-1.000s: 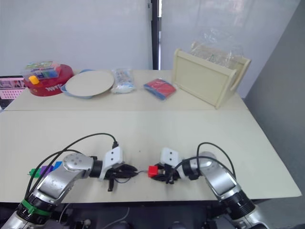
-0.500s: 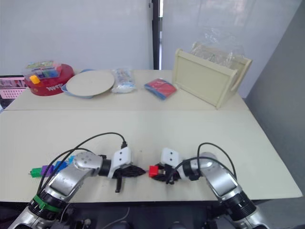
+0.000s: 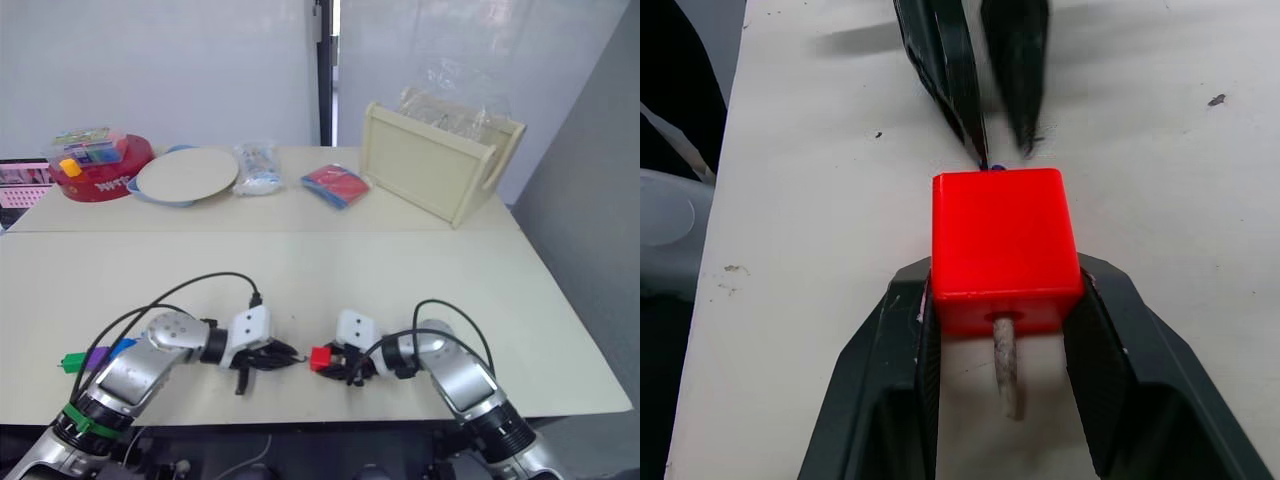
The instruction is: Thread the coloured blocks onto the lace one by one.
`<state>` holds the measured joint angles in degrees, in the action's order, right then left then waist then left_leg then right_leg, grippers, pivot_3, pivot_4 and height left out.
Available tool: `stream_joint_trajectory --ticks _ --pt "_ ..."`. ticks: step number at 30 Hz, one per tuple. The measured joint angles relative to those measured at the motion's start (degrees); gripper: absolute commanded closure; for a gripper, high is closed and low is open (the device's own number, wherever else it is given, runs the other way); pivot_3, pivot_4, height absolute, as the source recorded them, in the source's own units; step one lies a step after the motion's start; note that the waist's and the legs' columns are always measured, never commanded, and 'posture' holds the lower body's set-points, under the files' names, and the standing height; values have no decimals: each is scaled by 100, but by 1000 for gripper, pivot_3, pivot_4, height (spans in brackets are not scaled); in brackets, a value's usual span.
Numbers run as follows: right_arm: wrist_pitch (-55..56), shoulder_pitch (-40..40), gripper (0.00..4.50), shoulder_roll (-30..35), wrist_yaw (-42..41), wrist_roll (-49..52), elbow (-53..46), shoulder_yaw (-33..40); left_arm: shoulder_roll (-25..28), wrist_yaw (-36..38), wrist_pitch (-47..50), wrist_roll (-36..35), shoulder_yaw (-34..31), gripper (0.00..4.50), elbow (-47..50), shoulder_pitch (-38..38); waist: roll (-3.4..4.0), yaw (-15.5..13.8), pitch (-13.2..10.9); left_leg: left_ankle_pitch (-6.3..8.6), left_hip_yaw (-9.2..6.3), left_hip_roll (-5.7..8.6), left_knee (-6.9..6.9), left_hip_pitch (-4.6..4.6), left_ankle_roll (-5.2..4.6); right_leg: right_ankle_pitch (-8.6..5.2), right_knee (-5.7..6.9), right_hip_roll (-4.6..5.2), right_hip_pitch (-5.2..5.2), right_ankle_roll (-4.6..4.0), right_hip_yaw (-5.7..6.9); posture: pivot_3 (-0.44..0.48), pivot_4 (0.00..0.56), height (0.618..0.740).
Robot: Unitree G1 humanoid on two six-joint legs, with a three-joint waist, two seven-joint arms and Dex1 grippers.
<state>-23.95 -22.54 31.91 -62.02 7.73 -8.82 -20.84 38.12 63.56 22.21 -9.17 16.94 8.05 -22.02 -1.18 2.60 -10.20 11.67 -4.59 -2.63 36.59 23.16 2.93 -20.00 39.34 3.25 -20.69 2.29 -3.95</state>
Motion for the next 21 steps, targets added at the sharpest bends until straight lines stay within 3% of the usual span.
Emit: stream_joint_trajectory --ticks 3,9,15,21 --pt "0 -4 3320 -5 5 0 7 0 60 -23 31 -6 -56 1758 35 60 0 -2 0 0 0 0 0 0 0 0 0 0 0 0 0 0 150 740" --pt "1 -8 3320 -24 15 1 27 2 143 33 210 -267 -253 1747 520 426 0 1 0 0 1 -1 -2 -1 0 0 0 0 0 0 -1 0 150 740" --pt "0 -22 3320 -33 18 0 47 2 -3 -180 20 -62 -147 1747 353 500 0 -3 0 0 1 -1 -2 -3 0 0 -1 0 1 0 -1 0 150 740" --pt "-1 -47 3320 -34 31 -4 93 2 -165 -364 -353 134 -81 3562 76 397 0 -21 0 0 1 1 -2 -18 0 0 -4 2 21 0 0 0 150 740"
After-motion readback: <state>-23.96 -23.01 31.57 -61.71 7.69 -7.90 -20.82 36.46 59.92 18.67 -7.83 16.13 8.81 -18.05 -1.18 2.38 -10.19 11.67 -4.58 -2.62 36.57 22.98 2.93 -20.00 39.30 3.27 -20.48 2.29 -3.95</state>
